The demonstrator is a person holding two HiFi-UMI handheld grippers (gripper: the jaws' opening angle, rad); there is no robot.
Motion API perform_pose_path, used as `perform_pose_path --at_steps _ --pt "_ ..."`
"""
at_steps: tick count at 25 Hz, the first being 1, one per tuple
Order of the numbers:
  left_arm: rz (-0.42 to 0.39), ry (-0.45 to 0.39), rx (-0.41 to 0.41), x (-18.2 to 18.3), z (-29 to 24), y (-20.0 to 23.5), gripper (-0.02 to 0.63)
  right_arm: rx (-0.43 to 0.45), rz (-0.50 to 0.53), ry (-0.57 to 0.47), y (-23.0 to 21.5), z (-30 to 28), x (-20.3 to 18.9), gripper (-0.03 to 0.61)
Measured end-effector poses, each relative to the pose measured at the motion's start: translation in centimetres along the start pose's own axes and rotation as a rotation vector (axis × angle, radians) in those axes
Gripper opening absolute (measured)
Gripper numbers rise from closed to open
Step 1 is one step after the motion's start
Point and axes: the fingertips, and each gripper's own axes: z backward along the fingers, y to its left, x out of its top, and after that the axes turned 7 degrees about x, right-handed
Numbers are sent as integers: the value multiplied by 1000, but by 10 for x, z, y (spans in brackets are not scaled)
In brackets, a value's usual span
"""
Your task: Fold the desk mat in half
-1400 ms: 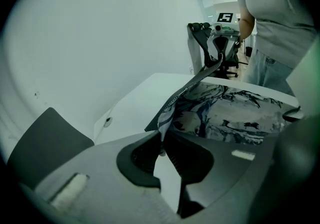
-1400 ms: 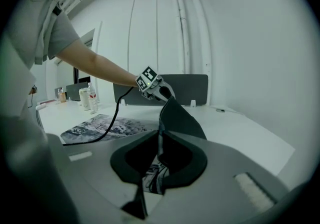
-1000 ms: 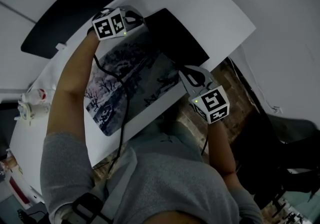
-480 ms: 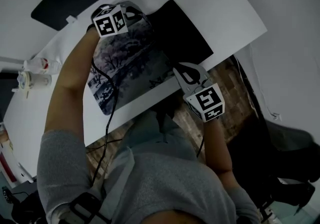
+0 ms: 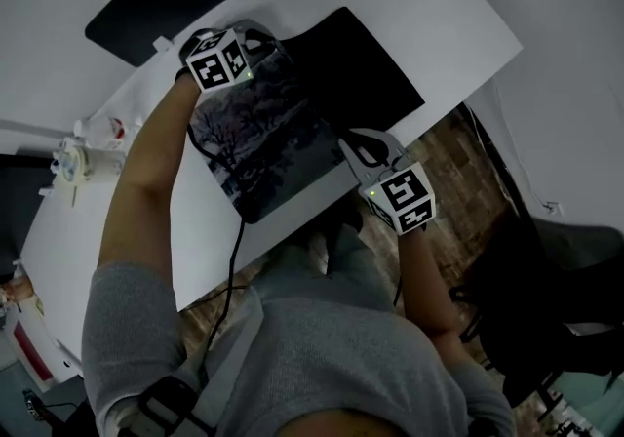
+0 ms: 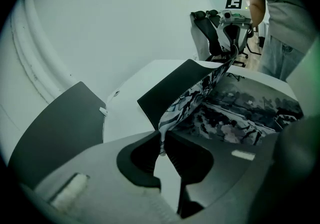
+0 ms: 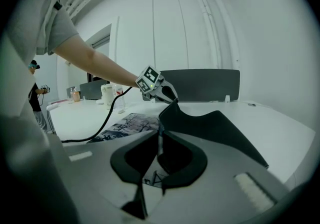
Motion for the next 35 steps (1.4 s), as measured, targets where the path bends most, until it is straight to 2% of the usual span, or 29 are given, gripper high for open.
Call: perform_pose_path --at_steps 5,11,22,28,35 --pt "-9 -3 -19 -28 17 -28 35 -18 10 35 36 -16 -6 34" --pt "-65 21 -17 -50 39 -45 35 -25 7 37 66 -28 -8 34" --pt "-81 50 -40 -88 75 -77 37 24 24 50 124 -51 -7 34" --pt "-94 72 -58 -101 90 -93 37 48 27 104 146 -55 -21 34" --pt "-96 107 -75 -116 102 -105 37 86 36 73 169 -66 -11 34"
